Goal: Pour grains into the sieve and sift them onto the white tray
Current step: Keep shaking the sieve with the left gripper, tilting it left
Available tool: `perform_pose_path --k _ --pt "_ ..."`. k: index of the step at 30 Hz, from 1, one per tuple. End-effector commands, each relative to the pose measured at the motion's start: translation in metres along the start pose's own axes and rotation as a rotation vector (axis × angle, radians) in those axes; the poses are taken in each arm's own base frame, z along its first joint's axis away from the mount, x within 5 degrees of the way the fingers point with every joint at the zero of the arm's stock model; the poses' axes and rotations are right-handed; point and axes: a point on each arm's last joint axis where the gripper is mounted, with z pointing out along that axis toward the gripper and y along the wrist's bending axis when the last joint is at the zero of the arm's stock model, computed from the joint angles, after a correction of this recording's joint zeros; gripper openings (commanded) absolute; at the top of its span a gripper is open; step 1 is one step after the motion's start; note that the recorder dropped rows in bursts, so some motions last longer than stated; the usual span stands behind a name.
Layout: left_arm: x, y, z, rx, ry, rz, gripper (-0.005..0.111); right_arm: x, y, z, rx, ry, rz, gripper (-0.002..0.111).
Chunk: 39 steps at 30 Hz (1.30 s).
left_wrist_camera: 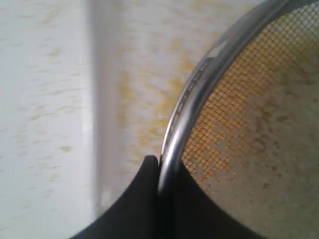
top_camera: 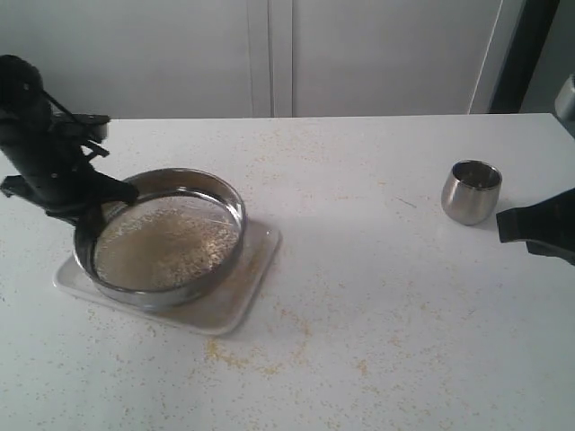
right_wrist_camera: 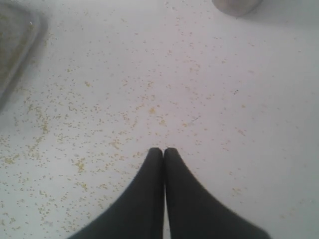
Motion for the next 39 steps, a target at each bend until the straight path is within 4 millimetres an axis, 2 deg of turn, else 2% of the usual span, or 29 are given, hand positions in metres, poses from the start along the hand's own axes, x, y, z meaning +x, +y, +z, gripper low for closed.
perform_pose_path --k 1,3,4,5,6,8,10,11,13,15,16,18,21,23,24,27,28,29,31,32,34,36,39 --pt "-0.001 -0.011 -0.004 0.108 -0.01 -0.119 0.0 0.0 -0.001 0.0 0.003 -0.008 -0.001 0.0" --pt "0.0 -0.04 -0.003 0.168 -0.016 0.063 0.0 0.0 -0.001 0.0 0.003 -0.008 -0.001 0.0" --pt "0.001 -0.049 -0.004 0.149 -0.027 0.196 0.0 0.0 -0.001 0.0 0.003 -0.008 -0.001 0.0" --pt "0.002 -0.051 -0.005 0.104 -0.026 0.247 0.0 0.0 -0.001 0.0 0.003 -0.008 -0.001 0.0" --pt "0.002 -0.047 -0.007 0.053 -0.029 0.233 0.0 0.0 -0.001 0.0 0.003 -0.008 -0.001 0.0" --pt "-0.001 -0.02 -0.01 -0.082 -0.032 0.084 0.0 0.0 -0.001 0.0 0.003 -0.008 -0.001 0.0" --pt "-0.001 0.0 -0.012 -0.121 -0.036 -0.054 0.0 0.001 -0.001 0.0 0.003 -0.008 -0.001 0.0" --pt "-0.001 0.003 -0.012 -0.1 -0.03 -0.082 0.0 0.0 -0.001 0.0 0.003 -0.01 -0.001 0.0" --pt "0.002 -0.014 -0.007 0.011 0.013 -0.04 0.0 0.0 -0.001 0.0 0.003 -0.01 -0.001 0.0" --pt "0.005 -0.04 -0.004 0.081 0.027 0.137 0.0 0.0 -0.001 0.0 0.003 -0.01 -0.001 0.0" --pt "0.006 -0.046 -0.003 0.066 0.026 0.224 0.0 0.0 -0.001 0.0 0.003 -0.01 -0.001 0.0" --pt "0.005 -0.036 -0.007 -0.035 0.018 0.201 0.0 0.0 -0.001 0.0 0.003 -0.01 -0.001 0.0" --pt "0.003 0.004 -0.015 -0.157 0.003 -0.024 0.0 0.0 -0.001 0.0 0.003 -0.011 -0.001 0.0" --pt "0.003 0.01 -0.016 -0.075 0.001 -0.14 0.0 0.0 -0.001 0.0 0.003 -0.011 -0.001 0.0" --pt "0.003 0.003 -0.014 0.009 0.01 -0.146 0.0 0.0 -0.001 0.0 0.003 -0.011 -0.001 0.0" --pt "0.001 -0.035 -0.011 0.257 -0.013 0.048 0.0 0.0 -0.001 0.0 0.003 -0.011 -0.001 0.0" --pt "0.001 -0.039 -0.011 0.267 -0.027 0.109 0.0 0.0 -0.001 0.0 0.003 -0.011 -0.001 0.0" --pt "0.0 -0.038 -0.011 0.25 -0.033 0.118 0.0 0.0 -0.001 0.0 0.003 -0.011 -0.001 0.0" --pt "-0.001 -0.019 -0.014 0.173 -0.034 0.01 0.0 0.0 -0.001 0.0 0.003 -0.011 -0.001 0.0" --pt "-0.002 -0.004 -0.014 0.141 -0.032 -0.082 0.0 0.0 -0.001 0.0 0.003 -0.011 -0.001 0.0" --pt "0.0 0.008 -0.016 0.153 -0.011 -0.177 0.0 0.0 -0.001 0.0 0.003 -0.011 -0.001 0.0" --pt "0.003 0.001 -0.015 0.226 0.024 -0.152 0.0 0.0 -0.001 0.0 0.003 -0.011 -0.001 0.0" --pt "0.006 -0.025 -0.018 0.296 0.034 0.026 0.0 0.0 0.0 0.0 0.001 -0.011 0.0 0.0"
